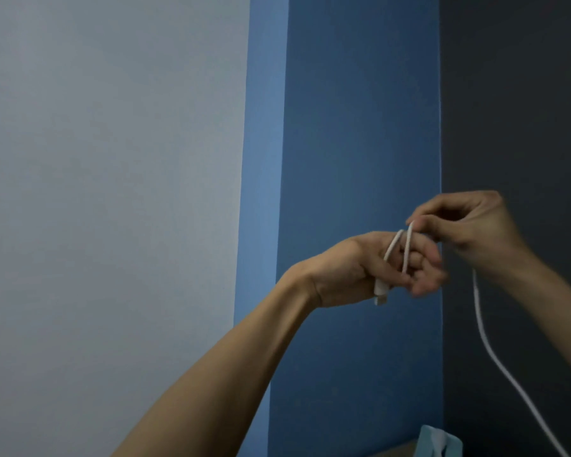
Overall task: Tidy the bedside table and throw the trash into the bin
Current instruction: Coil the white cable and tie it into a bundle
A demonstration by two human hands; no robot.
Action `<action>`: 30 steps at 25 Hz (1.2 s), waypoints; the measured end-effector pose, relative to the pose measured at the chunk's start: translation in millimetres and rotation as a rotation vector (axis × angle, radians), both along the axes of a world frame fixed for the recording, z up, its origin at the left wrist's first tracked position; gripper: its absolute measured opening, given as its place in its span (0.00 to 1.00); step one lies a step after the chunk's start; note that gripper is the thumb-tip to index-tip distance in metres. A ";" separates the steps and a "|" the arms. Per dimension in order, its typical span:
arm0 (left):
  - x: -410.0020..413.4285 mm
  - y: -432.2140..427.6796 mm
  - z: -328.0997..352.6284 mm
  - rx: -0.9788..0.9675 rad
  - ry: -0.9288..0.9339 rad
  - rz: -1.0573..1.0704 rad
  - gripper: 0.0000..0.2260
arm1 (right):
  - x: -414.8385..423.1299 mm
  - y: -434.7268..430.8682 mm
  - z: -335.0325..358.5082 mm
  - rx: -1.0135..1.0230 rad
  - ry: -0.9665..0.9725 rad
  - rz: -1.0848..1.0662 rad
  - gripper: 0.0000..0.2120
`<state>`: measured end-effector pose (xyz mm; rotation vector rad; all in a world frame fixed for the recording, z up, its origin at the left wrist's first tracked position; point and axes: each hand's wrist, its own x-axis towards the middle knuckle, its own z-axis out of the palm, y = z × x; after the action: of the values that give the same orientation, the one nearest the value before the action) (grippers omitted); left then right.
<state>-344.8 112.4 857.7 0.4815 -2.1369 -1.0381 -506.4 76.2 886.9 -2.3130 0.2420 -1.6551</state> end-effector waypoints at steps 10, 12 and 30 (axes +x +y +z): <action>-2.3 0.7 4.5 0.003 0.153 -0.130 0.19 | 19.5 -11.2 -24.7 0.357 -0.084 0.201 0.17; -4.5 1.8 6.4 -0.022 0.215 -0.147 0.18 | 26.7 -11.7 -31.6 0.430 -0.100 0.174 0.20; 33.0 -17.9 -6.0 -0.114 -0.022 0.314 0.16 | 20.5 25.5 -18.4 -0.582 0.567 -0.646 0.08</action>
<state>-311.8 94.5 851.7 0.7471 -2.0430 -0.7344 -485.9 101.7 868.6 -3.4003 0.7840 -1.3682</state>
